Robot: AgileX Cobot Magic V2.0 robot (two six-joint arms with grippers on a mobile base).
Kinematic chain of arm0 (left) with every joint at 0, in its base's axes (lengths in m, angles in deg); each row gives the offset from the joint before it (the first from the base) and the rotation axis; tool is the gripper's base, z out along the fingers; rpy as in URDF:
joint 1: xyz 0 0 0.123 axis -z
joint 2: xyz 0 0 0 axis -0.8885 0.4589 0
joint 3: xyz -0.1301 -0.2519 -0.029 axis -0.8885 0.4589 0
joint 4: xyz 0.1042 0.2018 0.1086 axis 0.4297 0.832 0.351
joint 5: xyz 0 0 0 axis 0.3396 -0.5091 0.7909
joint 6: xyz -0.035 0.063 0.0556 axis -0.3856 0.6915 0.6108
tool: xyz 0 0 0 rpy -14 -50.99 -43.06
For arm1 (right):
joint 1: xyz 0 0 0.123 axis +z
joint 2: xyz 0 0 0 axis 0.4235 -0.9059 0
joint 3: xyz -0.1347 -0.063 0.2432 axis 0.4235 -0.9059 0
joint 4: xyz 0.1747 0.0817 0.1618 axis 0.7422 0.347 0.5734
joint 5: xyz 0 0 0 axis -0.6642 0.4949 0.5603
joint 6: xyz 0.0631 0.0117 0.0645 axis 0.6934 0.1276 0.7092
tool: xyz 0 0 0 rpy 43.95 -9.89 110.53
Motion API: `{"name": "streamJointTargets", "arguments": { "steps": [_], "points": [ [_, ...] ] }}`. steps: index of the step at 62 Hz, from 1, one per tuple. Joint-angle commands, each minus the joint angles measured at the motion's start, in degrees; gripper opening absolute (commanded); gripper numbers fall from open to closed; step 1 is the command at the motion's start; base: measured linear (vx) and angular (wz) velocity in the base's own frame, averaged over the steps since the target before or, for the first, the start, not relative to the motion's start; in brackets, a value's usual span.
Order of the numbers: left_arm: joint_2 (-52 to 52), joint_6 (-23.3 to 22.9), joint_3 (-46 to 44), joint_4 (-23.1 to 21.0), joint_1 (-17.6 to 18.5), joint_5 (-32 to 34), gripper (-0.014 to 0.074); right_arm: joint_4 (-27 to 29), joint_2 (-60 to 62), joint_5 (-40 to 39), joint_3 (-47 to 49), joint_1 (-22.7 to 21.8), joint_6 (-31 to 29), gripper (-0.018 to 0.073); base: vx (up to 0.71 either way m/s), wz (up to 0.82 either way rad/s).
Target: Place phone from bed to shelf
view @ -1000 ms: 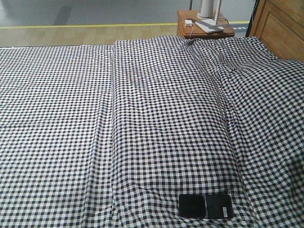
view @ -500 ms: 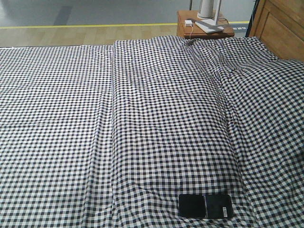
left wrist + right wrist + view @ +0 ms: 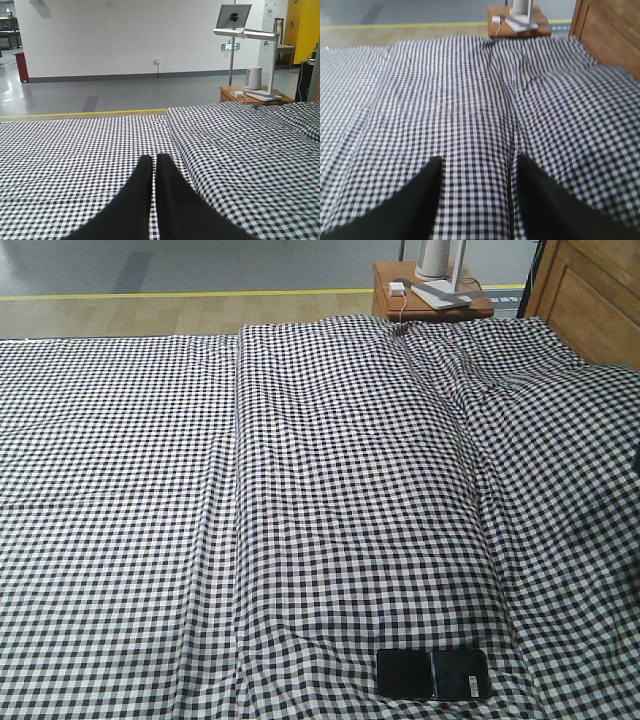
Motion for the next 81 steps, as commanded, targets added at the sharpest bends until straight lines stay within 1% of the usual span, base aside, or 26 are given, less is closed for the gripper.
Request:
{"name": "streamJointTargets", "arguments": {
  "steps": [1,6,8,10,18,22,26,30,33,37,40,44,47,52,55,59,68,74,81],
  "points": [
    [-0.3,-0.5,-1.4,-0.6,0.0,4.0,0.0001,0.0,-1.5,-3.7,2.0,0.0,-0.4,0.0557,0.00,0.00],
    [-0.3,-0.5,-1.4,-0.6,0.0,4.0,0.0001,0.0,-2.4,-3.9,2.0,0.0,-0.4,0.0674,0.00,0.00],
    [-0.3,-0.5,-1.4,-0.6,0.0,4.0,0.0001,0.0,-2.7,-3.7,2.0,0.0,-0.4,0.0711,0.00,0.00],
    [-0.3,-0.5,-1.4,-0.6,0.0,4.0,0.0001,0.0,-2.9,-3.6,2.0,0.0,-0.4,0.0729,0.00,0.00],
    [-0.3,-0.5,-1.4,-0.6,0.0,4.0,0.0001,0.1,-3.6,-1.4,2.3,0.0,0.6,0.0719,0.00,0.00],
    [-0.3,-0.5,-1.4,-0.6,0.0,4.0,0.0001,-0.1,-4.6,2.4,4.0,-0.1,3.6,0.0714,0.00,0.00],
    [-0.3,-0.5,-1.4,-0.6,0.0,4.0,0.0001,-0.5,-6.2,7.2,6.2,-0.6,5.3,0.0711,0.00,0.00],
    [-0.3,-0.5,-1.4,-0.6,0.0,4.0,0.0001,-0.5,-8.7,11.9,9.3,-2.5,6.1,0.0707,0.00,0.00],
    [-0.3,-0.5,-1.4,-0.6,0.0,4.0,0.0001,-0.3,-11.0,15.0,11.6,-4.8,6.1,0.0706,0.00,0.00],
    [-0.3,-0.5,-1.4,-0.6,0.0,4.0,0.0001,0.3,-13.9,19.0,14.7,-9.0,5.3,0.0704,0.00,0.00],
    [-0.3,-0.5,-1.4,-0.6,0.0,4.0,0.0001,1.7,-16.1,21.1,16.4,-12.2,3.1,0.0703,0.00,0.00],
    [-0.3,-0.5,-1.4,-0.6,0.0,4.0,0.0001,5.6,-19.2,22.4,18.2,-16.7,-1.6,0.0702,0.00,0.00],
    [-0.3,-0.5,-1.4,-0.6,0.0,4.0,0.0001,9.6,-21.4,22.6,18.7,-20.1,-5.5,0.0700,0.00,0.00],
    [-0.3,-0.5,-1.4,-0.6,0.0,4.0,0.0001,17.8,-26.2,23.0,18.8,-25.0,-13.3,0.0694,0.00,0.00],
    [-0.3,-0.5,-1.4,-0.6,0.0,4.0,0.0001,21.8,-29.2,23.5,18.8,-27.2,-17.1,0.0691,0.00,0.00],
    [-0.3,-0.5,-1.4,-0.6,0.0,4.0,0.0001,26.7,-33.4,23.7,18.8,-29.8,-20.8,0.0689,0.00,0.00],
    [-0.3,-0.5,-1.4,-0.6,0.0,4.0,0.0001,34.5,-42.4,23.5,18.8,-33.1,-30.1,0.0685,0.00,0.00],
    [-0.3,-0.5,-1.4,-0.6,0.0,4.0,0.0001,38.4,-48.3,24.2,18.8,-33.7,-36.4,0.0681,0.00,0.00],
    [-0.3,-0.5,-1.4,-0.6,0.0,4.0,0.0001,42.0,-54.8,25.8,18.8,-33.7,-41.5,0.0676,0.00,0.00]
  ]
}}
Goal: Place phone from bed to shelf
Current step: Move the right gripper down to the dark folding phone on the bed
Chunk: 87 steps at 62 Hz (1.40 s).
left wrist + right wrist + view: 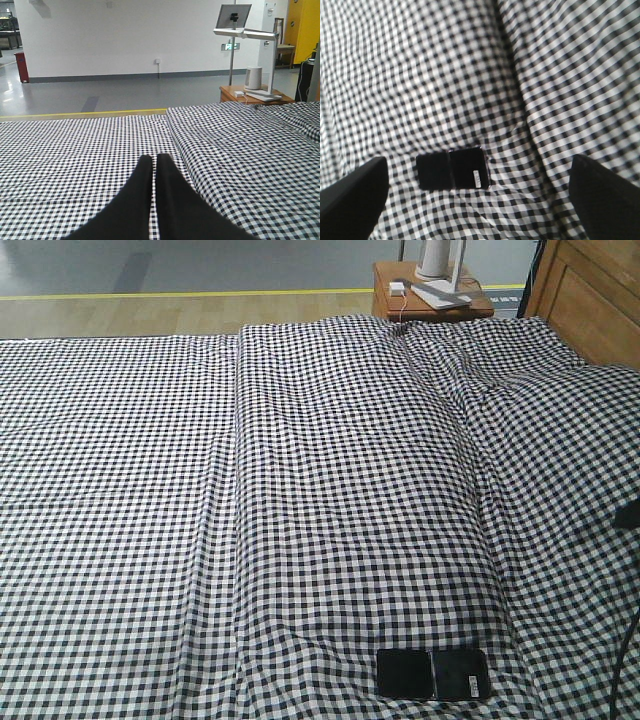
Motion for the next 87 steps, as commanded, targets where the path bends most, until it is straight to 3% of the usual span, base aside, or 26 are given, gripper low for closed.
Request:
{"name": "streamJointTargets", "arguments": {
  "steps": [1,16,26,48,87],
  "points": [
    [-0.3,-0.5,-1.4,-0.6,0.0,4.0,0.0001,5.4,-2.6,1.6,1.5,-0.4,-5.6,0.0676,0.00,0.00],
    [-0.3,-0.5,-1.4,-0.6,0.0,4.0,0.0001,15.4,-15.7,8.1,1.5,-0.4,-18.6,0.0666,0.00,0.00],
    [-0.3,-0.5,-1.4,-0.6,0.0,4.0,0.0001,16.9,-23.5,12.1,1.5,-0.4,-27.2,0.0659,0.00,0.00],
    [-0.3,-0.5,-1.4,-0.6,0.0,4.0,0.0001,22.7,-36.3,13.7,1.7,1.5,-36.9,0.0643,0.00,0.00],
    [-0.3,-0.5,-1.4,-0.6,0.0,4.0,0.0001,23.9,-49.0,18.2,12.2,6.7,-37.4,0.0620,0.00,0.00]
  ]
}}
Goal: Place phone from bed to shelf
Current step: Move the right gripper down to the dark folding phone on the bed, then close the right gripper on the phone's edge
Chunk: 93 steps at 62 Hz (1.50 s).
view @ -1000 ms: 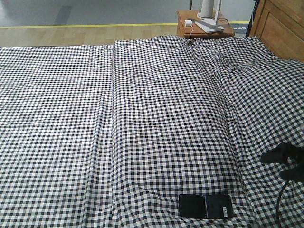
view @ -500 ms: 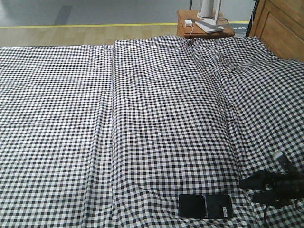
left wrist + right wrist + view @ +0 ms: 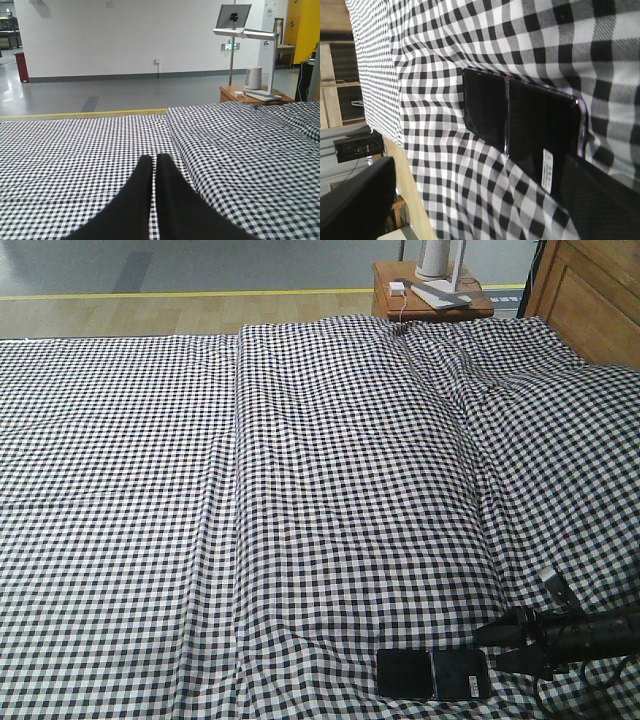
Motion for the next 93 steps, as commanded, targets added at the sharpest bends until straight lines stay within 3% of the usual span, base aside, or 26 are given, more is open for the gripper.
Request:
{"name": "streamJointTargets", "arguments": {
  "steps": [1,54,93],
  "points": [
    [-0.3,-0.5,-1.4,-0.6,0.0,4.0,0.0001,0.8,1.9,4.4,2.1,0.0,-0.3,0.0619,0.00,0.00],
    [-0.3,-0.5,-1.4,-0.6,0.0,4.0,0.0001,1.4,-5.5,5.5,6.5,0.1,-1.3,0.0595,0.00,0.00],
    [-0.3,-0.5,-1.4,-0.6,0.0,4.0,0.0001,0.7,-7.7,9.1,10.8,10.3,0.5,0.0592,0.00,0.00]
  ]
}}
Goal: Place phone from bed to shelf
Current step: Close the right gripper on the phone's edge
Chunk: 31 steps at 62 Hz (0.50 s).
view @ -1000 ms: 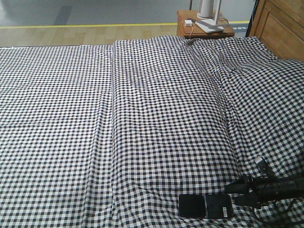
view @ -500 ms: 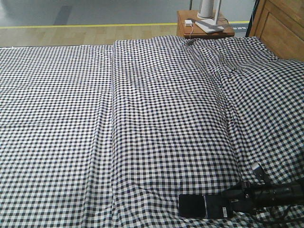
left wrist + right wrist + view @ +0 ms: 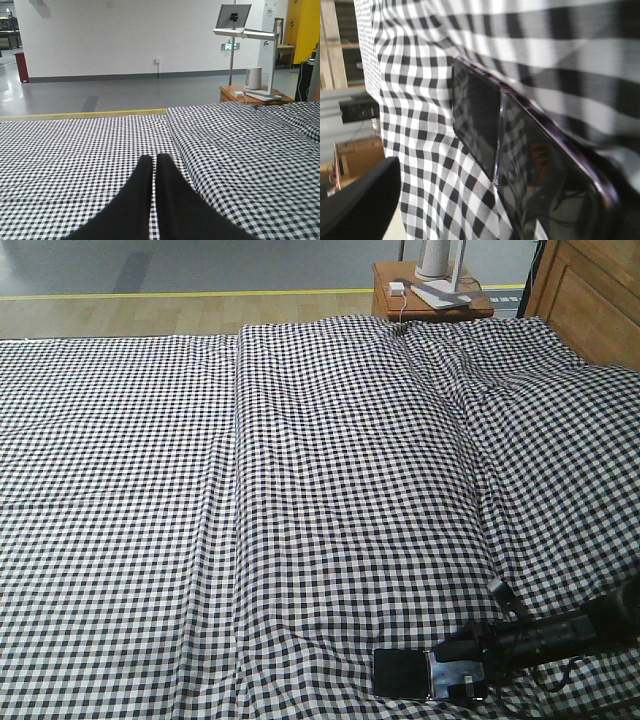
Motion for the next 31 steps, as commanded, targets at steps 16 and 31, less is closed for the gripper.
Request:
{"name": "streamJointTargets", "arguments": {
  "steps": [16,31],
  "points": [
    [-0.3,-0.5,-1.4,-0.6,0.0,4.0,0.0001,0.3,2.9,8.2,0.4,1.3,-0.3,0.0438,0.00,0.00],
    [-0.3,-0.5,-1.4,-0.6,0.0,4.0,0.0001,0.3,3.6,8.6,0.4,1.3,-0.6,0.0064,0.00,0.00]
  ]
}}
